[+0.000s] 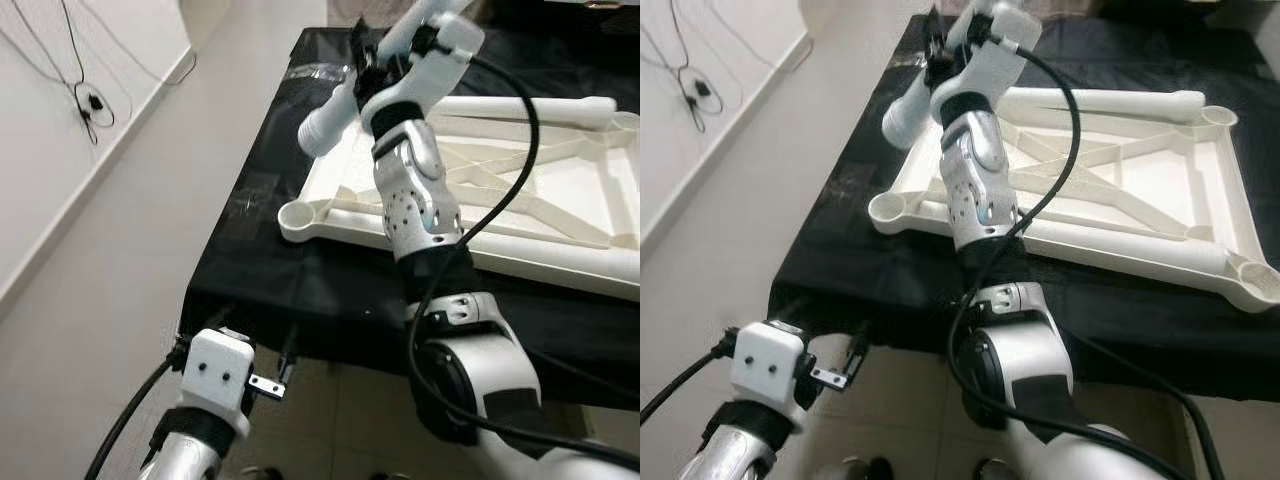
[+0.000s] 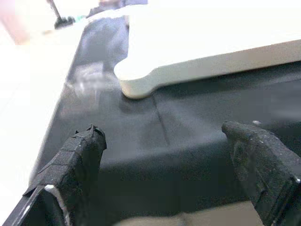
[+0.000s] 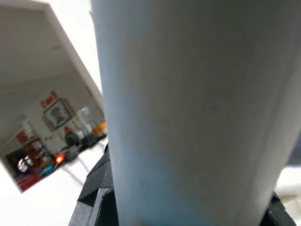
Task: Building children table
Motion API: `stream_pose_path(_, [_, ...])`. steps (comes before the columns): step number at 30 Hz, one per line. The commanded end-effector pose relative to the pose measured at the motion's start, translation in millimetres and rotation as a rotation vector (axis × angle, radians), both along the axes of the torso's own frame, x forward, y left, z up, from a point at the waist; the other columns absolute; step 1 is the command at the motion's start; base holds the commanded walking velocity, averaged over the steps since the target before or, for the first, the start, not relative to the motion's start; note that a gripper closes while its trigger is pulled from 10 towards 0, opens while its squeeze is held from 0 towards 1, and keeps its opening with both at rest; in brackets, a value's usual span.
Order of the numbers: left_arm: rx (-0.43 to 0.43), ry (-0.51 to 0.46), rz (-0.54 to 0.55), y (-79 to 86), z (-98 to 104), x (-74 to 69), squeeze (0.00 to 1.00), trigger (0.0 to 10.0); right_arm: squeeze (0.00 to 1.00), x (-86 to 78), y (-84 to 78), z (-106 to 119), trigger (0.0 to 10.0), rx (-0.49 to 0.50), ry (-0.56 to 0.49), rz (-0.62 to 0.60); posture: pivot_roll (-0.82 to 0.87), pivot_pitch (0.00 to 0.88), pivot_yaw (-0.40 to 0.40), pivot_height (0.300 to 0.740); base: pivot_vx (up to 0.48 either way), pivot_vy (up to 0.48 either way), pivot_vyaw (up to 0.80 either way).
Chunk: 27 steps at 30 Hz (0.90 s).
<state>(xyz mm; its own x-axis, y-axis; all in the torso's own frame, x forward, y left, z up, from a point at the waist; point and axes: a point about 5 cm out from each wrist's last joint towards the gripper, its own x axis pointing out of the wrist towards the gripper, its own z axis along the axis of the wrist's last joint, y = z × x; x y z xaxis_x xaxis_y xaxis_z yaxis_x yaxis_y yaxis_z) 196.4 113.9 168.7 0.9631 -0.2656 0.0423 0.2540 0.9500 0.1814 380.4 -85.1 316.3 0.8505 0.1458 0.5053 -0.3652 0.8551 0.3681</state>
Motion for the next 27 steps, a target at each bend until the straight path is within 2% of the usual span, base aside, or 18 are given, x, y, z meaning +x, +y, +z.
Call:
stream_pose_path(1, [0.066,0.029,0.002,4.8,-5.3,5.5,1.0,10.0,0.0,-6.6,12.2,-7.4,10.0,-0.033,0.005,0.076,0.03,0.068,0.048,0.74,0.0,0.0,0.0])
stream_pose_path(2, [0.084,0.03,-0.012,5.2,-4.9,11.7,0.0,10.0,0.0,-8.1,12.8,-14.0,10.0,-0.034,0.02,0.088,0.02,0.057,0.052,0.74,0.0,0.0,0.0])
stream_pose_path(3, [0.117,0.024,-0.027,5.2,-3.8,21.3,0.0,10.0,0.0,-10.5,13.0,-21.1,10.0,-0.036,0.035,0.1,0.02,0.046,0.054,0.74,0.0,0.0,0.0])
stream_pose_path(4, [0.117,0.024,-0.027,5.2,-3.8,21.3,0.0,10.0,0.0,-10.5,13.0,-21.1,10.0,-0.036,0.035,0.1,0.02,0.046,0.054,0.74,0.0,0.0,0.0])
stream_pose_path(7, [0.174,0.023,-0.061,5.5,-2.1,43.5,0.0,10.0,0.0,-17.3,15.0,-33.9,10.0,-0.048,0.067,0.141,0.02,0.029,0.051,0.74,0.0,0.0,0.0])
stream_pose_path(8, [0.174,0.023,-0.061,5.5,-2.1,43.5,0.0,10.0,0.0,-17.3,15.0,-33.9,10.0,-0.048,0.067,0.141,0.02,0.029,0.051,0.74,0.0,0.0,0.0])
stream_pose_path(9, [0.207,0.025,-0.08,5.1,-3.5,55.6,0.0,10.0,0.0,-21.4,17.4,-39.6,10.0,-0.05,0.09,0.177,0.02,0.026,0.051,0.74,0.0,0.0,0.0])
stream_pose_path(10, [0.217,0.025,-0.086,4.9,-3.9,58.9,0.0,10.0,0.0,-23.2,17.8,-40.9,10.0,-0.05,0.099,0.189,0.02,0.026,0.051,0.74,0.0,0.0,0.0])
stream_pose_path(13, [0.235,0.023,-0.09,4.7,-5.3,61.8,0.0,10.0,0.0,-24.9,19.4,-42.8,10.0,-0.051,0.106,0.203,0.01,0.017,0.052,0.74,0.0,0.0,0.0])
stream_pose_path(15, [0.274,0.018,-0.091,5.2,-7.5,71.7,0.0,10.0,0.0,-32.0,23.9,-49.7,10.0,-0.066,0.123,0.242,0.01,0.01,0.059,0.74,0.0,0.0,0.0])
stream_pose_path(19, [0.281,0.018,-0.089,5.8,-7.5,75.9,0.0,10.0,0.0,-34.5,25.6,-53.0,10.0,-0.073,0.133,0.258,0.01,0.007,0.055,0.74,0.0,0.0,0.0])
stream_pose_path(23, [0.289,0.014,-0.091,7.8,-8.1,86.6,0.0,10.0,0.0,-41.7,28.3,-63.7,10.0,-0.094,0.168,0.286,0.01,0.004,0.054,0.74,0.0,0.0,0.0])
stream_pose_path(27, [0.271,0.016,-0.1,3.8,-9.7,90.7,0.0,10.0,0.0,-44.6,28.5,-66.9,10.0,-0.099,0.186,0.293,0.01,0.004,0.054,0.74,0.0,0.0,0.0])
